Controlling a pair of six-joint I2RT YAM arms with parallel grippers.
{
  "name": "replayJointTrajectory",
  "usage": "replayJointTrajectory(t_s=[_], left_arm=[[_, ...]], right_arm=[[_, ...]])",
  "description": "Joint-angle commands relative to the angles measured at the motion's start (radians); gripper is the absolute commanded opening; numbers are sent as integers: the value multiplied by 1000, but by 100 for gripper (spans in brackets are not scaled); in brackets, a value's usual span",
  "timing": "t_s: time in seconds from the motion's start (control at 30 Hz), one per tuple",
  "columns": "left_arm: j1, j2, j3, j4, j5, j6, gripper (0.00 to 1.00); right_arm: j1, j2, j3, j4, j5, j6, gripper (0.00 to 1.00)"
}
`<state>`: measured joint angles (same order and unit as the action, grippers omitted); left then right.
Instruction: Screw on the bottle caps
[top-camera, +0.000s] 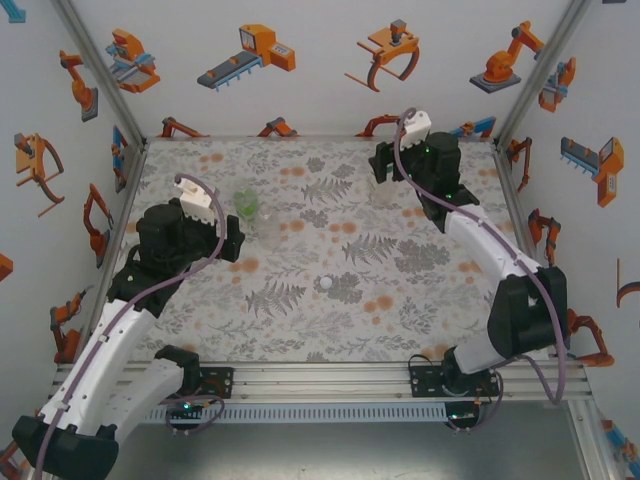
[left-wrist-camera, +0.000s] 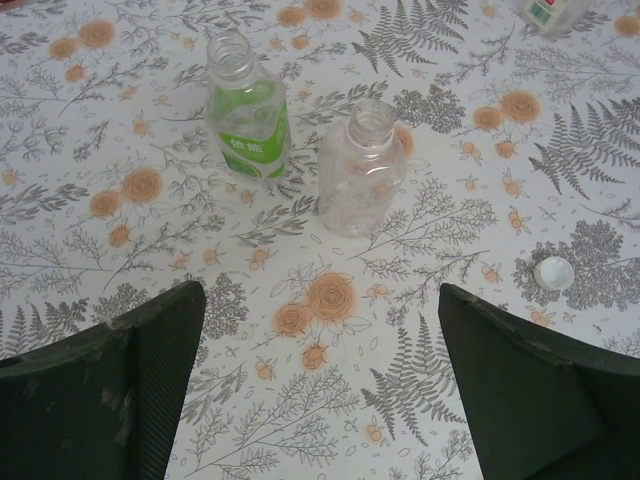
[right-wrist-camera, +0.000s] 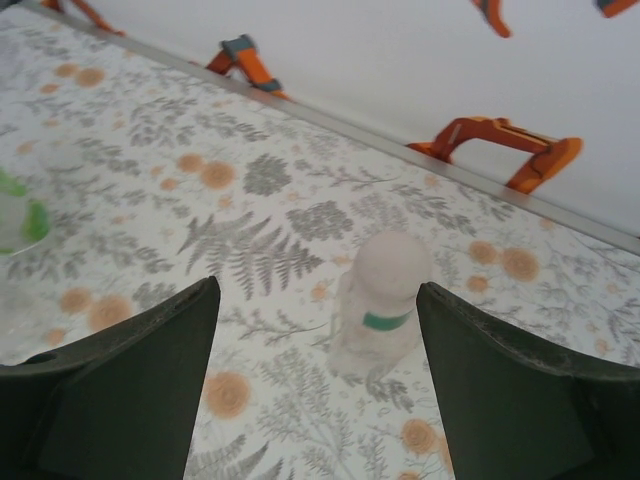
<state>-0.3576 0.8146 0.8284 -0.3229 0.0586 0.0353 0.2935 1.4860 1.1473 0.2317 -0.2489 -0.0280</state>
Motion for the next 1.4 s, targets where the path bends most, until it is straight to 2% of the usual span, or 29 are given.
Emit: replayJointTrajectory(t_s=[0.0,0.23,0.5,0.7,1.03,1.17,1.37], left_arm=[[14,-11,22,5,41,-19,90],[29,-16,21,8,50,-34,90],[37,-11,23,2,51,-40,90],[39,-10,17,7,63,-52,90],[40,-1,17,8,81,-67,90],[40,-7,17,7,93,-70,90],[40,-25,11,7,94,-76,90]], right_arm=[[61,-56,-66,-15,-84,-23,72],[245,-39,-154,64,-93,-40,72],[410,126,-158,299,-26,73,72],[457,274,-114,474,-18,201,73],[522,418,8,504,8,168,75],[533,470,57,509,46,168,76],[534,557,130,511,37,164,76]])
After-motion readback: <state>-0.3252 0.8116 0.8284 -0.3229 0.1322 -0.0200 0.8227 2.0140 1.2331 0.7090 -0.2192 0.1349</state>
